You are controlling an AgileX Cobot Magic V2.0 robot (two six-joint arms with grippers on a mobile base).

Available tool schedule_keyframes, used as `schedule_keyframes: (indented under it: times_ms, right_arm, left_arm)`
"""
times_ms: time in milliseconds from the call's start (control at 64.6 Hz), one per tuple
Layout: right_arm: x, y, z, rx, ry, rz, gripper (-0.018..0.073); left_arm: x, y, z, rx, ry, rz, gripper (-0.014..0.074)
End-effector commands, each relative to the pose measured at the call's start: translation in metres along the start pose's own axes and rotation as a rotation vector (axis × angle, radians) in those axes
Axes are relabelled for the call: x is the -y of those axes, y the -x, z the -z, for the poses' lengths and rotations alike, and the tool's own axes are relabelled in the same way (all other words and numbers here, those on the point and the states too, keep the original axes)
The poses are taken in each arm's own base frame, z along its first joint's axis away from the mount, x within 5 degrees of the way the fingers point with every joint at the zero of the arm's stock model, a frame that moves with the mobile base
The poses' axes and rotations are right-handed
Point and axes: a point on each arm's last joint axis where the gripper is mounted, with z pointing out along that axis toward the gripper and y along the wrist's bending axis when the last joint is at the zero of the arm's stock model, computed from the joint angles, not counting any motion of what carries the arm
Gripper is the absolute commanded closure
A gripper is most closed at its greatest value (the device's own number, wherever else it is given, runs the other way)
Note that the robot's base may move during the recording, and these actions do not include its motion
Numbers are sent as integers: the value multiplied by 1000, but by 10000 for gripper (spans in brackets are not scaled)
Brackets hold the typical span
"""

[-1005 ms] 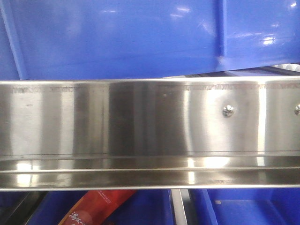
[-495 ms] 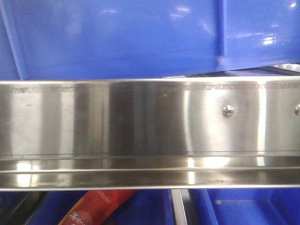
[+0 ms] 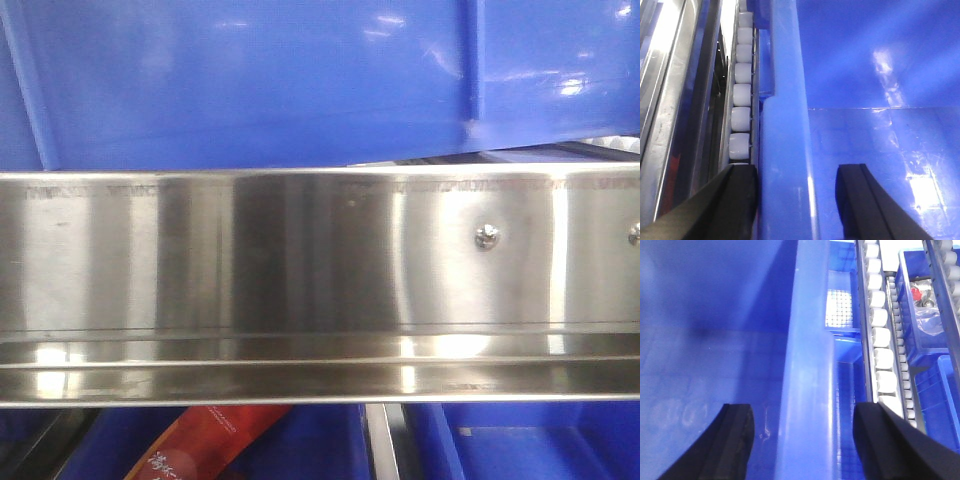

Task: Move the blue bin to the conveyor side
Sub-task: 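Close both grippers on the blue bin's side rims, then lift the blue bin with both grippers and pull it off the shelf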

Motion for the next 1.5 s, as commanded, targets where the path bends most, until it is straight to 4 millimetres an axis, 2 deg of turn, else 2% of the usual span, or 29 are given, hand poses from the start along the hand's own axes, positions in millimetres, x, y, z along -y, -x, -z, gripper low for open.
schedule_keyframes:
  times_ms: [0, 712, 835, 928, 1114, 1160, 1485]
  right_arm:
    - [2, 1, 1, 17, -13, 3, 239]
    - [2, 1, 1, 16, -13, 3, 246]
    - [2, 1, 1, 16, -13, 3, 329]
    - [2, 1, 1, 16, -13, 3, 442]
    - [2, 1, 1, 16, -13, 3, 658]
    - [2, 1, 1, 16, -13, 3, 645]
    - [2, 1, 1, 16, -13, 3, 637]
  left_arm:
    - [1, 0, 1, -6, -17, 25, 333]
    - [1, 0, 1, -8, -14, 23, 333]
    - [1, 0, 1, -8, -14, 23, 342]
    - [1, 0, 1, -8, -14, 23, 385]
    - [1, 0, 1, -9, -14, 23, 584]
    - [1, 0, 1, -11, -14, 23, 633]
    - [1, 0, 1, -16, -14, 23, 613]
